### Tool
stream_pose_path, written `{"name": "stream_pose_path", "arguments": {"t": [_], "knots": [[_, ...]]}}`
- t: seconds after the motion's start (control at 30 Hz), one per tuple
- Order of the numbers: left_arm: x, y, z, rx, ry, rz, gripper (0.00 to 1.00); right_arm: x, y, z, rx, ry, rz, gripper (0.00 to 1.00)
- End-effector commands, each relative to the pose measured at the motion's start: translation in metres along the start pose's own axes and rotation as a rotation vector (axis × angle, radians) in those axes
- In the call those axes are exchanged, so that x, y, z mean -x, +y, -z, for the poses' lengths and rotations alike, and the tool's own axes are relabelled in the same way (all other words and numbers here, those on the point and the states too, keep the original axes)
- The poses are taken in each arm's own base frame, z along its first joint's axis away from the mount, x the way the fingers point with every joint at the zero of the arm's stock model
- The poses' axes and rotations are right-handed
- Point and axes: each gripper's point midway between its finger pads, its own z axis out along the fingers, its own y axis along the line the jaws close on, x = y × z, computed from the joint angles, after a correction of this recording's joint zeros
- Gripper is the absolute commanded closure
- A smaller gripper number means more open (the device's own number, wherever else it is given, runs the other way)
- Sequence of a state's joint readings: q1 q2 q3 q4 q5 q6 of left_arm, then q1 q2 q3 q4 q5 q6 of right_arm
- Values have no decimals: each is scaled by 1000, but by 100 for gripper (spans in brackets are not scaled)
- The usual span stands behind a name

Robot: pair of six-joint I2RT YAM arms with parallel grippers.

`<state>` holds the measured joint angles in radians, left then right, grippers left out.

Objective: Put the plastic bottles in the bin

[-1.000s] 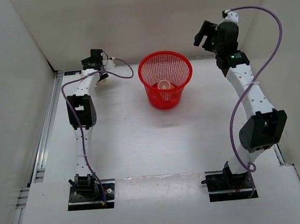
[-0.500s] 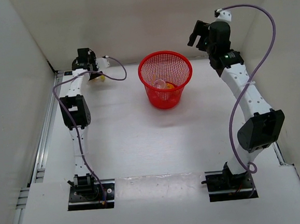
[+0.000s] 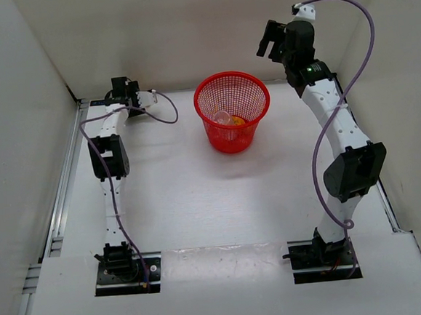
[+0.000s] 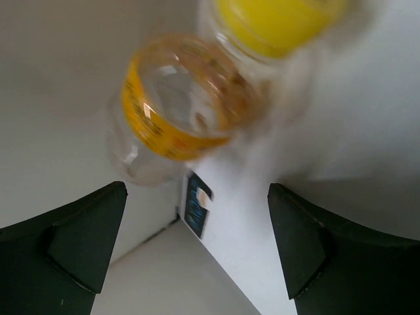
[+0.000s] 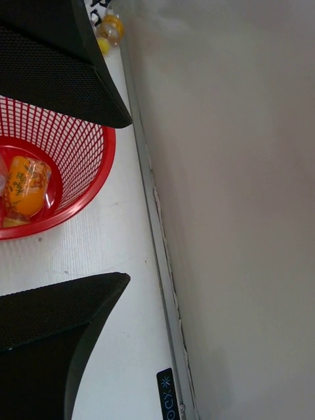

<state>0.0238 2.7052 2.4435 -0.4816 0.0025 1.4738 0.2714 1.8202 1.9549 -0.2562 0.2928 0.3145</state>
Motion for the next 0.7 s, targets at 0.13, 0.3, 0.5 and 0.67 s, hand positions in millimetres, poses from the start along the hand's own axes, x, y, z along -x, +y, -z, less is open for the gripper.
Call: {"name": "stream_pose_path", "arguments": {"t": [0.13, 0.3, 0.5, 0.67], "knots": [[27, 18, -21, 130, -105, -140, 0, 18, 0, 1, -10, -35, 12, 7], [46, 11, -32, 136, -179, -185, 0, 20, -2, 3, -21, -36, 22, 7], [49, 6, -34, 126, -196, -224, 38, 23, -3, 2, -30, -40, 43, 7], [47, 9, -25, 122, -188, -182, 90, 18, -4, -2, -32, -32, 45, 7]]}}
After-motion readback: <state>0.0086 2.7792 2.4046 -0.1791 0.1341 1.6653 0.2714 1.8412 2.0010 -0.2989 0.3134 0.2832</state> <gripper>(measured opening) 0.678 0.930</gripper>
